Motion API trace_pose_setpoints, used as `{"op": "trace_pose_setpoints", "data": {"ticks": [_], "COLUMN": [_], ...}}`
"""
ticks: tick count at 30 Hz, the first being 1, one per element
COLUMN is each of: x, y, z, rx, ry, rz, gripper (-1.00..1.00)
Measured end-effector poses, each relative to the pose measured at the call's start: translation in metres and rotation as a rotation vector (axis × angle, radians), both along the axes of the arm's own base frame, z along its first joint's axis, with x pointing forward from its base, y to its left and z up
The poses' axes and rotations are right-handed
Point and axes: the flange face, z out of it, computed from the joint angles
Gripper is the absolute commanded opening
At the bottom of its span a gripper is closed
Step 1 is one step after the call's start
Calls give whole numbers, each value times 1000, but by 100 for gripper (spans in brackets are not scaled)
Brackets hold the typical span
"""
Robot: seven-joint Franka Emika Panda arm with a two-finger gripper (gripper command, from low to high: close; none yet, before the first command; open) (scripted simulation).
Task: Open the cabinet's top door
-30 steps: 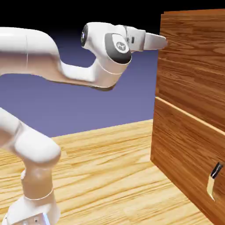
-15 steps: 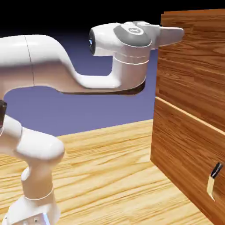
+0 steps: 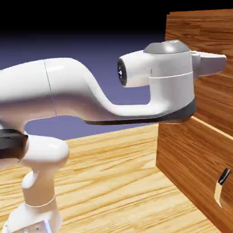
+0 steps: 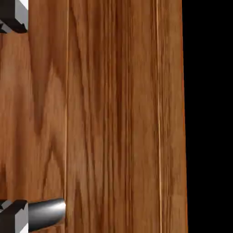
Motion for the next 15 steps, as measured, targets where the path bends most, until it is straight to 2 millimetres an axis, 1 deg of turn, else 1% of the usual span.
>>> {"op": "trace_pose_setpoints", "data": {"ticks": [5, 7, 12, 13, 15], "x": [16, 17, 67, 67, 67], "y": [-41, -44, -42, -42, -42], "z": [-39, -42, -42, -42, -42], "rx": [-1, -1, -1, -1, -1], "ry": [48, 53, 53, 53, 53], "rz": [-30, -33, -33, -33, -33], "gripper": [0, 0, 0, -100, -100]}}
